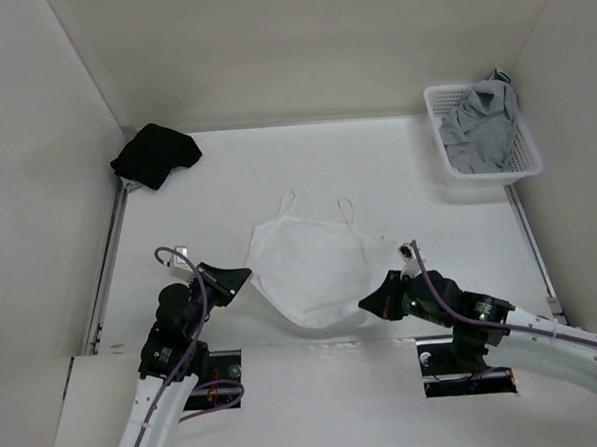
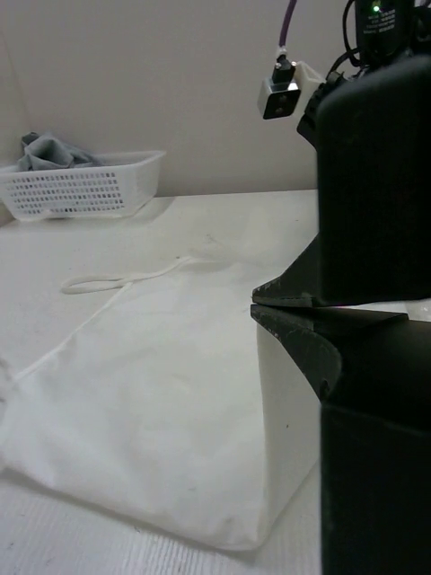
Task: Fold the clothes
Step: Fold the tank top
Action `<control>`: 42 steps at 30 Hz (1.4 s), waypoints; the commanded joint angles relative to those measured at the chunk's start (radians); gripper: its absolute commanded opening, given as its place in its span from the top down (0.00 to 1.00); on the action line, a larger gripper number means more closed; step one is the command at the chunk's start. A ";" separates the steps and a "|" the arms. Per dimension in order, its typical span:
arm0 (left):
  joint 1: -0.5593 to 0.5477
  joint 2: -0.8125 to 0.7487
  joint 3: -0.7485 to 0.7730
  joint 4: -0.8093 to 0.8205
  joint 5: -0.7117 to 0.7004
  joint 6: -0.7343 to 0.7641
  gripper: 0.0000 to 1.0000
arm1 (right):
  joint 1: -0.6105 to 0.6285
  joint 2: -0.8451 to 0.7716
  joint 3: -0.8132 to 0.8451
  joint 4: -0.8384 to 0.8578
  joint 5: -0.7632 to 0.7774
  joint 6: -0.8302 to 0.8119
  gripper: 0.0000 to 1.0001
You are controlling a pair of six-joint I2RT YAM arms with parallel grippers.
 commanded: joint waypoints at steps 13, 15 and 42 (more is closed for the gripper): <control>-0.038 0.780 0.336 0.626 -0.359 0.086 0.99 | -0.498 0.358 0.307 0.179 -0.059 -0.272 0.97; -0.039 0.936 0.409 0.722 -0.368 0.098 0.99 | -0.582 0.438 0.345 0.236 -0.105 -0.284 0.97; -0.022 1.130 0.191 0.686 -0.342 0.187 0.65 | -0.468 0.503 0.121 0.383 0.021 -0.177 0.96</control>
